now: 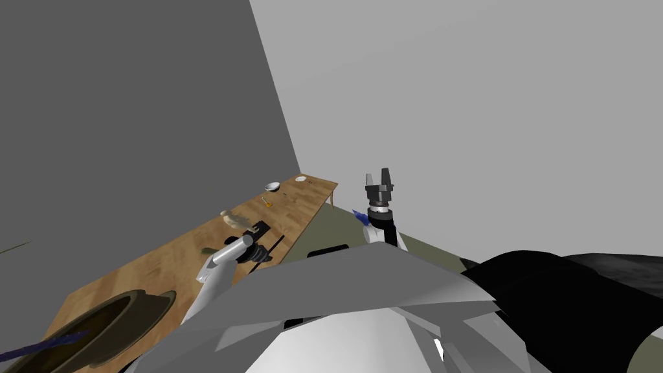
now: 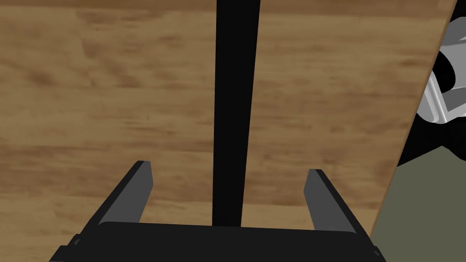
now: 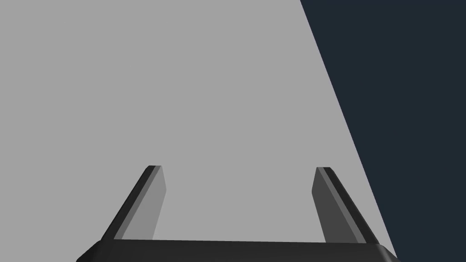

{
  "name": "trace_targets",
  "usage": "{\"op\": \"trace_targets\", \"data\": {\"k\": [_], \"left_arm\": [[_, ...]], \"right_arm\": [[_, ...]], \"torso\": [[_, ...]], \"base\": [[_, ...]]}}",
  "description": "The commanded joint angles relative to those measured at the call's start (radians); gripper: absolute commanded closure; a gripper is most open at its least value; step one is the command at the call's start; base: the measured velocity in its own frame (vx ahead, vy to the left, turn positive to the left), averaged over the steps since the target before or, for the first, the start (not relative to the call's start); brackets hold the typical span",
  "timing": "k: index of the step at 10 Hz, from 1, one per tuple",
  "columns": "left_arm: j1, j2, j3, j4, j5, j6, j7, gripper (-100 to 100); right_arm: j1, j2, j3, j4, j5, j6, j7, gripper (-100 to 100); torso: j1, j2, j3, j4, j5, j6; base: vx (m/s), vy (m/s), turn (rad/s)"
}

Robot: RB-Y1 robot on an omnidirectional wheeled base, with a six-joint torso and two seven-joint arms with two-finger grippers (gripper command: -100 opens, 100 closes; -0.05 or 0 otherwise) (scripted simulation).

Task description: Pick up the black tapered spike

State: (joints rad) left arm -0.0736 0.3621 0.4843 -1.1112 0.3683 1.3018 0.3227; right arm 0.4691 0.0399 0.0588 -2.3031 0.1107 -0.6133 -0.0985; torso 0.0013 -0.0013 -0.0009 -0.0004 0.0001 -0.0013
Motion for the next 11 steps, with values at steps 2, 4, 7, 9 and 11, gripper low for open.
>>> {"op": "trace_targets", "data": {"k": [2,4,7,9,11], "left_arm": [[0.000,0.000,0.000,0.003,0.000,-0.005,-0.001,100],[0.000,-0.001,-0.001,0.002,0.000,-0.003,0.000,100],[0.000,-0.001,-0.001,0.002,0.000,-0.003,0.000,0],[0.001,0.016,0.012,-0.044,0.008,0.050,0.006,100],[0.000,0.020,0.014,-0.045,0.010,0.052,0.004,100]], "right_arm": [[0.000,0.000,0.000,0.000,0.000,0.000,0.000,0],[0.000,0.000,0.000,0.000,0.000,0.000,0.000,0],[0.000,0.000,0.000,0.000,0.000,0.000,0.000,0],[0.000,0.000,0.000,0.000,0.000,0.000,0.000,0],[0.000,0.000,0.000,0.000,0.000,0.000,0.000,0]], "torso": [[-0.001,0.001,0.000,0.000,0.000,0.000],[0.000,0.001,0.001,0.000,0.000,0.000],[0.001,0.001,0.000,0.000,0.000,0.000],[0.000,0.002,0.001,0.001,0.000,0.000],[-0.001,0.003,0.002,0.001,0.000,0.000]], "base": [[0.007,0.005,0.000],[0.000,0.000,0.000],[0.000,0.000,0.000],[-0.028,-0.020,-0.018],[-0.022,-0.014,-0.006]]}}
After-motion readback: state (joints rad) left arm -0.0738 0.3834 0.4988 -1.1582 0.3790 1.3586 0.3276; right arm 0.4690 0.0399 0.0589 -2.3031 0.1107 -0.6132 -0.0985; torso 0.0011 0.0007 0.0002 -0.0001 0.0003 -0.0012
